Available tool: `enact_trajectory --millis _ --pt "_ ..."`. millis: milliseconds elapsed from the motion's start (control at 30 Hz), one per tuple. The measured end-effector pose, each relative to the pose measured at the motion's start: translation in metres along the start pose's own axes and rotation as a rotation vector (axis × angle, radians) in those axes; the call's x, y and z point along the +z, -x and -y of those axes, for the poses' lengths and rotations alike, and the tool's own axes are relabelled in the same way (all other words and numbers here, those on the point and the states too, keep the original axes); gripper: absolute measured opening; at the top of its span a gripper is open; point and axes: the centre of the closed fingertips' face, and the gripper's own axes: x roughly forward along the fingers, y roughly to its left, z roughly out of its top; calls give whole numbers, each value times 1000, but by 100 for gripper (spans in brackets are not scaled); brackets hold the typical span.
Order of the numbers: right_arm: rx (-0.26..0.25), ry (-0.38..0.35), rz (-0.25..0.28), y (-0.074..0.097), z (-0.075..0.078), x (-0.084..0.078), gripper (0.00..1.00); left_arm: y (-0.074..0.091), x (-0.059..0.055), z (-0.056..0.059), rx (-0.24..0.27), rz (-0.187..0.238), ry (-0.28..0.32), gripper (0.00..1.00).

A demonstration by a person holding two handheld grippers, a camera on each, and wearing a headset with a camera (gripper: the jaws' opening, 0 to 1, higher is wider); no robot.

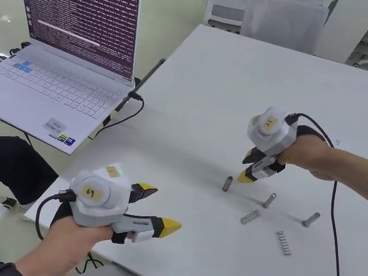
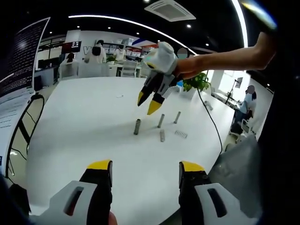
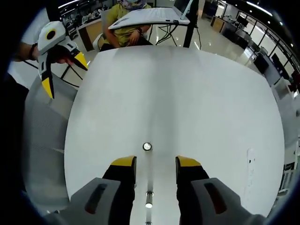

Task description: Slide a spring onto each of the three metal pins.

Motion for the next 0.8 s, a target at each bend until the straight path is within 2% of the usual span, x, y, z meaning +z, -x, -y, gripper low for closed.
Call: enact_trajectory --millis 367,500,633,800 --pt "-51 -115 98 27 1 -5 35 0 1 9 -18 -9 -13 53" --pt "-68 -152 137 37 -5 -5 37 0 2 10 -25 -13 -19 53" --pt "-82 -171 161 41 -10 -11 39 -1 3 12 -30 -14 -26 53" --pt "-104 -232 208 50 -15 -18 40 -3 7 16 -39 -11 -32 53"
